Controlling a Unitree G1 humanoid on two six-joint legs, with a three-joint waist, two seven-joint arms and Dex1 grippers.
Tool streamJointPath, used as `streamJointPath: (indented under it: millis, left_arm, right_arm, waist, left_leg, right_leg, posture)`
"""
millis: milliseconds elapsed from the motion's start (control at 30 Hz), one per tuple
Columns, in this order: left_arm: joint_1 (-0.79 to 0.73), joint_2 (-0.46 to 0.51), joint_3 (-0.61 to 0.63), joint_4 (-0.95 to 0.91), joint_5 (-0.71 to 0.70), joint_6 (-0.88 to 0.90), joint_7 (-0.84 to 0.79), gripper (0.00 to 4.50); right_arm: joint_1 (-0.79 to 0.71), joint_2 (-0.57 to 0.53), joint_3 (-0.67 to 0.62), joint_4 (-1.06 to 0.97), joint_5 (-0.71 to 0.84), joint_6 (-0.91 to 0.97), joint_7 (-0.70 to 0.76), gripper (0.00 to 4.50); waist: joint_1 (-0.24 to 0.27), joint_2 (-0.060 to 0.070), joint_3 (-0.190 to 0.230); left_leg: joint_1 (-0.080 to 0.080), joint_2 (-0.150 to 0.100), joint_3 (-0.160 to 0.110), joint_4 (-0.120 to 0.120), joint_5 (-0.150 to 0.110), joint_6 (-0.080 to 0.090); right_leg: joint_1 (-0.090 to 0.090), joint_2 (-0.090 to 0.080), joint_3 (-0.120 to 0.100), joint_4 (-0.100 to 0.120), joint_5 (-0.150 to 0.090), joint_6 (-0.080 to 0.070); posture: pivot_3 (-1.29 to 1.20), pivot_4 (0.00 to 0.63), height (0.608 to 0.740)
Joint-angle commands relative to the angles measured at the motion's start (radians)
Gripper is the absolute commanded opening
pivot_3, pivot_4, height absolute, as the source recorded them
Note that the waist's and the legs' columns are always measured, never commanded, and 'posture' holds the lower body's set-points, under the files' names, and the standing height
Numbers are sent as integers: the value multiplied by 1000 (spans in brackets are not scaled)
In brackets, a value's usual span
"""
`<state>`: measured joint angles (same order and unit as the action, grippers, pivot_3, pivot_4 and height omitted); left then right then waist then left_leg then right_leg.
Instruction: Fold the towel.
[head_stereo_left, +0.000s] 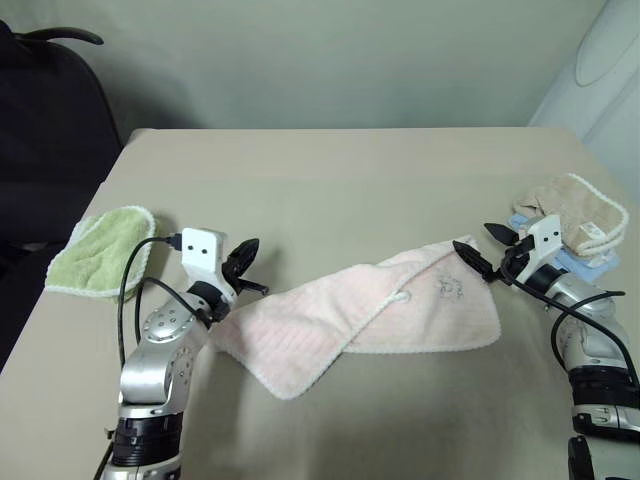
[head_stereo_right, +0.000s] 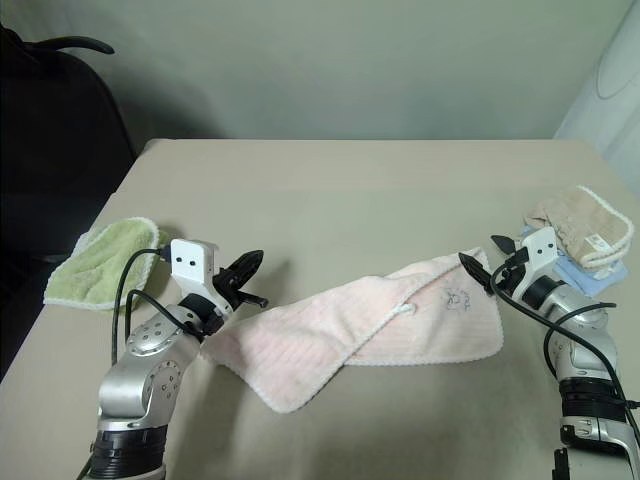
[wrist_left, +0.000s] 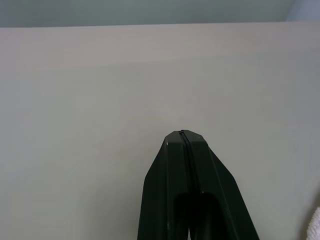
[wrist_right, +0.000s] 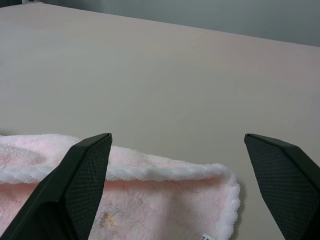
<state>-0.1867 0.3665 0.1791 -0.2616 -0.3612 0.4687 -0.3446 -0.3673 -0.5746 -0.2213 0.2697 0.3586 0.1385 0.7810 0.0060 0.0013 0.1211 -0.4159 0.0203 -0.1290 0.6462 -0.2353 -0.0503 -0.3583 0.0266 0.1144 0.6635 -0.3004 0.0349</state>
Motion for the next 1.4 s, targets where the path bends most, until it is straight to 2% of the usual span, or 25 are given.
streamJointPath:
  millis: [33,333,800,967,1133,1400]
  left_arm:
    - [-12,-5,-3,-6,6,-28,-4,0]
    - [-9,-7,6,0,4,-39,-3,0]
    - [64,14,35,-115,-9,-9,22,0]
    - [56,21,29,-109,-9,-2,20,0]
    - [39,20,0,-86,-4,-2,3,0]
    - [57,32,3,-125,-16,36,-9,0]
  right_arm:
    - [-16,-14,-24,-14,4,-18,-5,4479]
    - [-24,-22,-20,-13,-1,-16,-4,4479]
    - [-74,-92,2,77,-46,-55,61,4479]
    - [-89,-139,6,130,-96,-137,84,4479]
    - [-108,-214,87,208,-224,-314,136,4479]
    - [-270,-255,207,448,-357,-513,197,4479]
  waist:
    - [0,0,0]
    - [0,0,0]
    - [0,0,0]
    - [1,0,0]
    - [0,0,0]
    - [-2,0,0]
  left_leg:
    - [0,0,0,0,0,0]
    - [0,0,0,0,0,0]
    - [0,0,0,0,0,0]
    - [0,0,0,0,0,0]
    - [0,0,0,0,0,0]
    - [0,0,1,-1,0,1]
  right_leg:
    - [0,0,0,0,0,0]
    - [0,0,0,0,0,0]
    - [0,0,0,0,0,0]
    - [0,0,0,0,0,0]
    - [0,0,0,0,0,0]
    - [0,0,0,0,0,0]
  posture:
    - [0,150,740]
    - [0,150,740]
    - [0,150,740]
    - [0,150,740]
    - [0,150,740]
    - [0,150,740]
